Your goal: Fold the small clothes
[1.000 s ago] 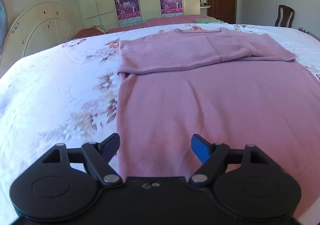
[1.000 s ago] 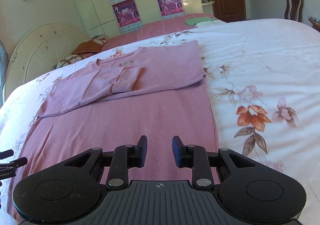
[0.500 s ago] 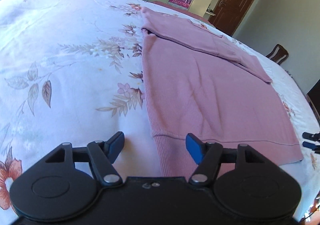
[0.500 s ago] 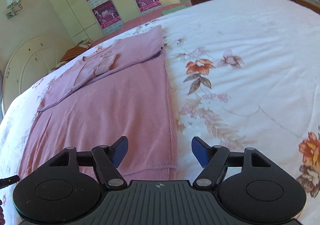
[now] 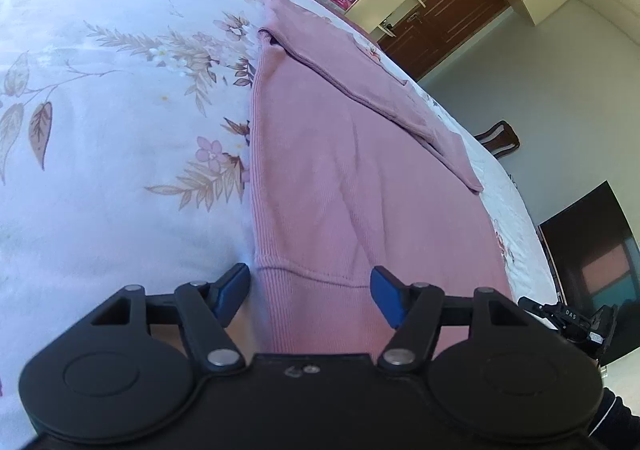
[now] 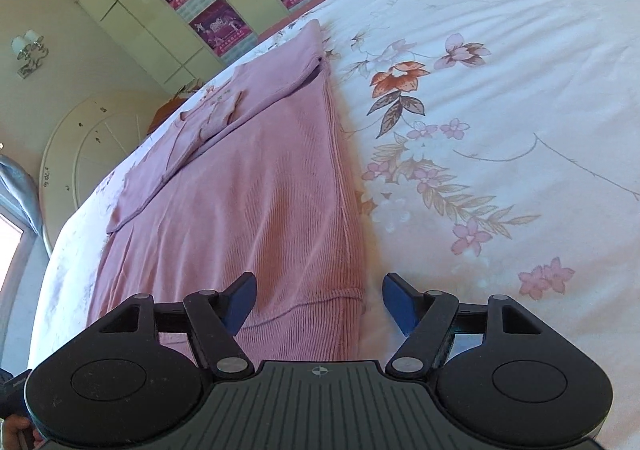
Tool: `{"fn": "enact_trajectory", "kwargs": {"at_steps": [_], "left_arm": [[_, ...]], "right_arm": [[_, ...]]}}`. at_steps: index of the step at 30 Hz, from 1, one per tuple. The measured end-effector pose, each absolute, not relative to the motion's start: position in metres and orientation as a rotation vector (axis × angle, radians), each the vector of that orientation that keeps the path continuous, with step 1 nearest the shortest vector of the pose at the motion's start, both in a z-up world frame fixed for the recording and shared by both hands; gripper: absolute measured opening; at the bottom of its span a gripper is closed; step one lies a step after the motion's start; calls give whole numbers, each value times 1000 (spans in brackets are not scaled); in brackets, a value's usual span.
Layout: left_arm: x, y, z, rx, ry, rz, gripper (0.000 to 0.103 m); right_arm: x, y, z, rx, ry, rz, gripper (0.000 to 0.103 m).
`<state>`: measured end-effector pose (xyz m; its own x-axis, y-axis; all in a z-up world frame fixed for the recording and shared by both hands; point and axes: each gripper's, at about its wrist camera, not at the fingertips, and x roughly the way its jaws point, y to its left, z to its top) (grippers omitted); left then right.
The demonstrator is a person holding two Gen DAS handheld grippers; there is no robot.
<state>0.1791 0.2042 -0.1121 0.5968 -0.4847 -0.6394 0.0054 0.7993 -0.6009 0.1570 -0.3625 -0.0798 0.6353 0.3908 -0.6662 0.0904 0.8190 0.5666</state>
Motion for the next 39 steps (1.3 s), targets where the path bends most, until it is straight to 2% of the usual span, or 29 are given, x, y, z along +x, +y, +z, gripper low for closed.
{"fn": "enact_trajectory", "kwargs": {"at_steps": [8, 9, 11, 13, 15, 17, 18, 19, 20, 21, 25, 28, 31, 35, 36, 38, 39], "left_arm": [[192, 201, -124, -691, 943, -448, 64], [188, 200, -124, -677, 936, -454, 63], [183, 202, -127, -690, 922, -431, 53], [183, 208, -133, -727, 918, -394, 36], [186, 210, -135, -721, 926, -381, 29], [190, 209, -134, -710, 935, -376, 28], [191, 207, -132, -689, 936, -374, 28], [192, 205, -129, -661, 937, -369, 24], [193, 202, -127, -632, 939, -357, 21], [193, 199, -125, -593, 945, -328, 6], [181, 189, -111, -514, 882, -295, 4], [163, 199, -97, -611, 766, -318, 4], [166, 198, -111, -568, 831, -278, 4], [171, 202, -131, -658, 867, -248, 5], [171, 202, -131, -662, 866, -243, 9], [170, 203, -131, -675, 858, -247, 10], [170, 203, -131, -693, 855, -253, 15]], "right_arm": [[167, -380, -91, 747, 876, 263, 70], [165, -382, -92, 772, 883, 279, 70], [157, -381, -93, 765, 897, 309, 66], [148, -380, -93, 757, 900, 320, 58], [144, -382, -97, 805, 895, 322, 52], [145, -386, -102, 848, 888, 305, 45], [147, -387, -103, 861, 888, 299, 38], [148, -387, -104, 857, 896, 289, 25], [151, -385, -104, 842, 911, 279, 18], [152, -384, -105, 832, 920, 276, 11], [148, -379, -97, 783, 902, 271, 8], [134, -386, -79, 811, 807, 297, 7], [123, -389, -65, 810, 719, 326, 7], [134, -383, -99, 778, 860, 250, 7], [135, -381, -105, 790, 874, 243, 7], [132, -385, -107, 853, 858, 241, 7], [131, -387, -108, 878, 854, 235, 8]]}}
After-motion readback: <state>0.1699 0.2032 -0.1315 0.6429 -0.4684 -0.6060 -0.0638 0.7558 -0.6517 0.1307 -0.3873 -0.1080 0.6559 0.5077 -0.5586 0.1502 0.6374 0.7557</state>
